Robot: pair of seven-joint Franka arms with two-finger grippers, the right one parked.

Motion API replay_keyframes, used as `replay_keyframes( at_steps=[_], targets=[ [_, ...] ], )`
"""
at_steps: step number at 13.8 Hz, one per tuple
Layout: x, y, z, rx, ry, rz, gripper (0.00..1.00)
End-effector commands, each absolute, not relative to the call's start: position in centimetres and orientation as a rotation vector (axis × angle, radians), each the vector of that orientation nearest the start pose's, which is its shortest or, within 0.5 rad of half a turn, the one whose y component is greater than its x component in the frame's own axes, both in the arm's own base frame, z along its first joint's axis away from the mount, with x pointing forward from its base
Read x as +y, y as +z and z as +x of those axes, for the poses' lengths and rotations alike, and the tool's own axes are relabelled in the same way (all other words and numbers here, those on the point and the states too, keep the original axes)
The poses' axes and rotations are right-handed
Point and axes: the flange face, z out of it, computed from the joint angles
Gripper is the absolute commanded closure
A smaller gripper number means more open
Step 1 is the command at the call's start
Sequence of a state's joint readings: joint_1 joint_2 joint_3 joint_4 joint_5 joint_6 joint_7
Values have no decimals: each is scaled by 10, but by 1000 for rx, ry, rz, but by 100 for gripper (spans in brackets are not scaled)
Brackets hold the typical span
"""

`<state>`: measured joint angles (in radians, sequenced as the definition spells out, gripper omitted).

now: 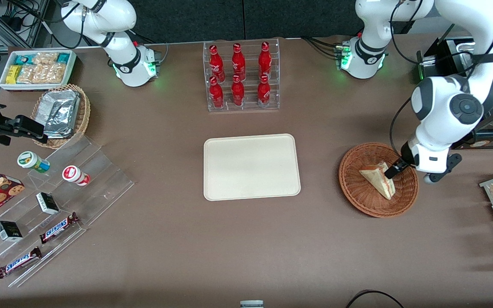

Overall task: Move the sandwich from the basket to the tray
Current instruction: 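Lower the left gripper around the wrapped sandwich and close it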

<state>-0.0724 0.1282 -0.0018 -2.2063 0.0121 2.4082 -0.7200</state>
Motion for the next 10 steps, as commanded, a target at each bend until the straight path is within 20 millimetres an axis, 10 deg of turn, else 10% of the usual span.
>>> replay_keyframes(
  at_steps=[1,10],
  targets=[
    [-48,317,551,-1020,-128,-3005,0],
    [-55,278,545,-991,-47,-2995,0]
  ],
)
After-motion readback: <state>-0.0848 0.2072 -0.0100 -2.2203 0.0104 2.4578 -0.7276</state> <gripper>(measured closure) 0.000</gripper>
